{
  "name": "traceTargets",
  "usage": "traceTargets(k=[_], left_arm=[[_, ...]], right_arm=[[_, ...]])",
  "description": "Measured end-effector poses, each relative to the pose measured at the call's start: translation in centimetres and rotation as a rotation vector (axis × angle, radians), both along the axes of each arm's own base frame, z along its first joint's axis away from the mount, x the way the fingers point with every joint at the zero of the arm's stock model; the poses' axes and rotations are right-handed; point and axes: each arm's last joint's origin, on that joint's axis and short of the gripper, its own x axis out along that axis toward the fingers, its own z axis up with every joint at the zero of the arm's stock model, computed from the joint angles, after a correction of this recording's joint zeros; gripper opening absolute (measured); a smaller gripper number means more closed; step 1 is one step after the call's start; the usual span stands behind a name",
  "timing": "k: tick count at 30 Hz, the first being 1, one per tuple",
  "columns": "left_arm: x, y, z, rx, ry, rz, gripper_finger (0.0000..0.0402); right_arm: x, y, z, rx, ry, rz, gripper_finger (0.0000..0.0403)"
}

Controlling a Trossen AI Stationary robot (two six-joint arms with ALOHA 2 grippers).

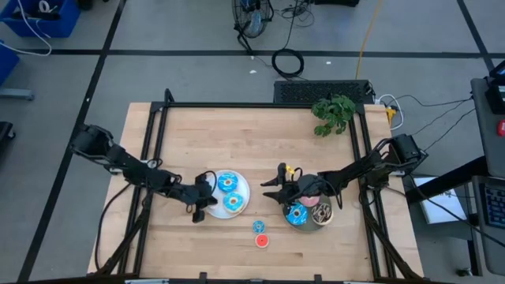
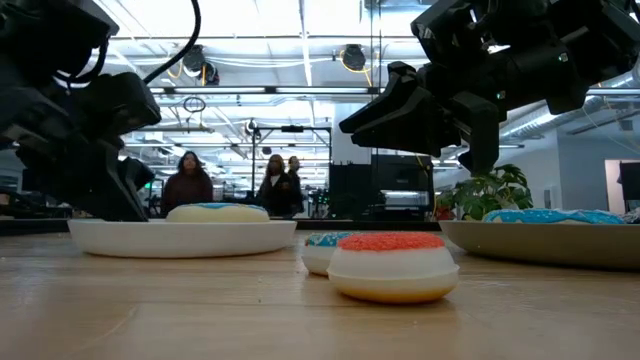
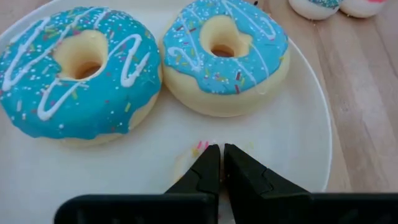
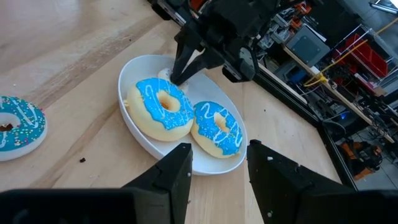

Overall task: Pick & Place donuts
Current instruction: Adjust the small white donut on the white plate, then put the small blue donut on the white plate

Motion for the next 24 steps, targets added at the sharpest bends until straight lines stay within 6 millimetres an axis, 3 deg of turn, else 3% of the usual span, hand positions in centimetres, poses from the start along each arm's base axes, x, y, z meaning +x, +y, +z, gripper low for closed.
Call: traceTargets(k=[10,19,24], left_arm=[[0.2,-0.1,0.7,0.045,-0.063,-0.072,0.0031],[0.3,-0.4,4.7,0.113,-0.244,-0.165,0.0031],[-1.2,-1.2,6.7,0.252,-0.371,-0.183,0.0031]], right_arm=[[0.0,0.0,0.0,-0.006,0.000,0.002,0.0139],[0.1,0.1,0.4,0.003,-0.039,0.005,0.0139],[0.2,0.6,1.3,0.077,-0.131,0.011,0.0139]])
